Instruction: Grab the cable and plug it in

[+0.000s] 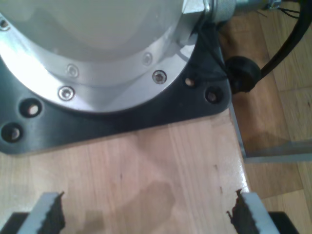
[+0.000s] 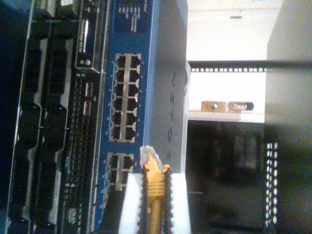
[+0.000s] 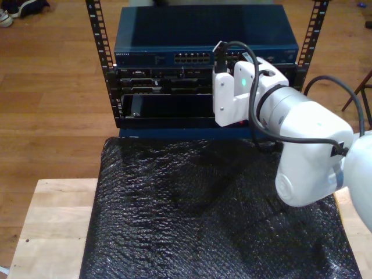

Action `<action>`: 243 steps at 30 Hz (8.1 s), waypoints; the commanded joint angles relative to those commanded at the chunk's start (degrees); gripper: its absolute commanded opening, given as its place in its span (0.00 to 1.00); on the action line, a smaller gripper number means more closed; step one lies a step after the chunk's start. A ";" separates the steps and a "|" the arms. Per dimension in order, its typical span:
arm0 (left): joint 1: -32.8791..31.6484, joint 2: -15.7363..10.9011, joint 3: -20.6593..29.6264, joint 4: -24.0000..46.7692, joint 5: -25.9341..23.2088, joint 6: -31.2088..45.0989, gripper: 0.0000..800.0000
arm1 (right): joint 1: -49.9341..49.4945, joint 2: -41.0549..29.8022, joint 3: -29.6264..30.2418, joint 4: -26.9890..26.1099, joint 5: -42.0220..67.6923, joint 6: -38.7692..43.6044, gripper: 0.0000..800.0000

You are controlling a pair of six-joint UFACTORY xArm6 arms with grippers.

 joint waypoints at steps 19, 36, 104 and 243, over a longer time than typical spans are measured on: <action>0.00 0.00 0.00 0.00 0.00 0.00 1.00 | -0.18 5.19 -0.26 1.05 -9.58 -0.18 0.00; 0.00 0.00 0.00 0.00 0.00 0.00 1.00 | -0.09 10.55 -2.64 8.18 -16.88 -0.97 0.00; 0.00 0.00 0.00 0.00 0.00 0.00 1.00 | 7.21 35.60 -24.53 36.04 -35.78 -13.01 0.00; 0.00 0.00 0.00 0.00 0.00 0.00 1.00 | 5.19 33.67 -26.73 28.84 -23.56 -11.52 0.47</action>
